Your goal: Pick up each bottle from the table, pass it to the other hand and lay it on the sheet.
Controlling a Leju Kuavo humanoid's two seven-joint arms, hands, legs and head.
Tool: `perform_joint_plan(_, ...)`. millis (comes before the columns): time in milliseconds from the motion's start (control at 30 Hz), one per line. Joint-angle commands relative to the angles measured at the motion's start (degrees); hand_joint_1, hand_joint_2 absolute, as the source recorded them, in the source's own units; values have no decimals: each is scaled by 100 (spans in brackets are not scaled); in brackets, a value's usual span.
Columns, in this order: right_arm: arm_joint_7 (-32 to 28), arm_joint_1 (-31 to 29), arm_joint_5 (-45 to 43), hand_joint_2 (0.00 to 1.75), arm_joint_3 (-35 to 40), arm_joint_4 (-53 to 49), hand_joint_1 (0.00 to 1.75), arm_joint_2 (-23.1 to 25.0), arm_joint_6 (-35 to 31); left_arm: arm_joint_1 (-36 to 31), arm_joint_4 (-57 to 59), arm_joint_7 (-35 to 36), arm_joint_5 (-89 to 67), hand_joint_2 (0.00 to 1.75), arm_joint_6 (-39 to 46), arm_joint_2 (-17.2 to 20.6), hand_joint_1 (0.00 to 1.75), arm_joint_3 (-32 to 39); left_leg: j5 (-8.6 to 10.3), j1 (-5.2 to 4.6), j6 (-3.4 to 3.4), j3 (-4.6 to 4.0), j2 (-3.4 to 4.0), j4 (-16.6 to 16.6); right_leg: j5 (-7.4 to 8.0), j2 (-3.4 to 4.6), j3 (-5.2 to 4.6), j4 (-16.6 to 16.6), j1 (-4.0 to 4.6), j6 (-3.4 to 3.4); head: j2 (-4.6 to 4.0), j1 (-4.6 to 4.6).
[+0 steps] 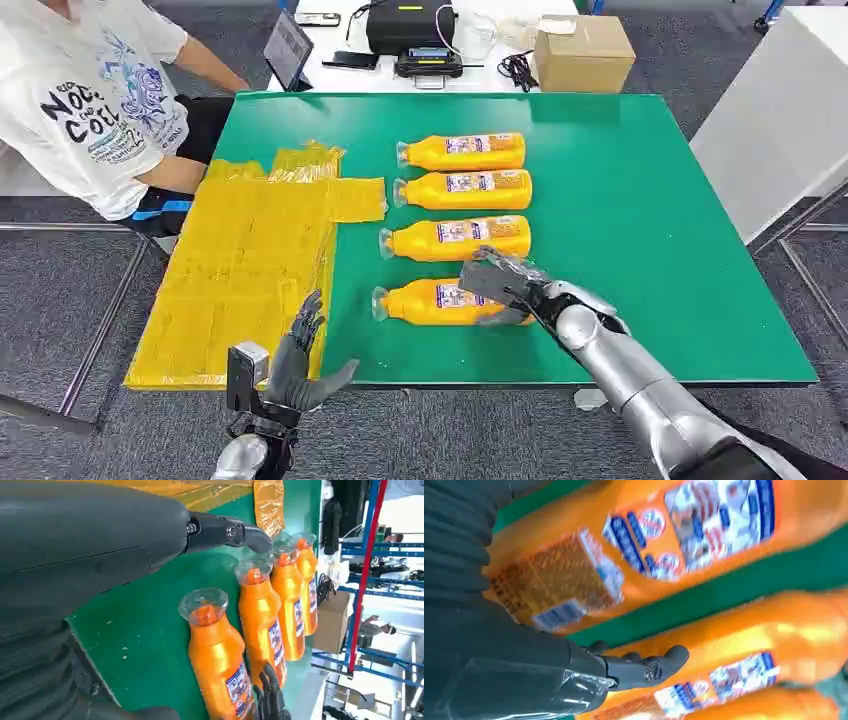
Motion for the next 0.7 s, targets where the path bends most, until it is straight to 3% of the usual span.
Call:
perform_joint_plan(33, -34, -310, 94, 175, 912, 911, 0, 245, -10, -473, 670, -5, -1, 175, -74, 50, 0, -121, -8, 8, -11, 30, 10, -5, -4, 6, 29, -8, 9, -14, 0, 2)
perform_joint_plan(433, -1, -374, 267, 175, 1214, 1174, 0, 433, -2, -554, 750, 4, -19, 175, -42, 79, 0, -107, -13, 15, -15, 46, 14, -7, -8, 8, 45, -13, 16, -18, 0, 2)
perform_joint_plan(700, 275, -488, 1215, 175, 1831, 1601, 0, 495, -157, -534, 594, 49, -88, 175, -11, 92, 0, -92, -4, 9, -9, 38, 16, -8, -3, 6, 34, -11, 10, -10, 0, 2)
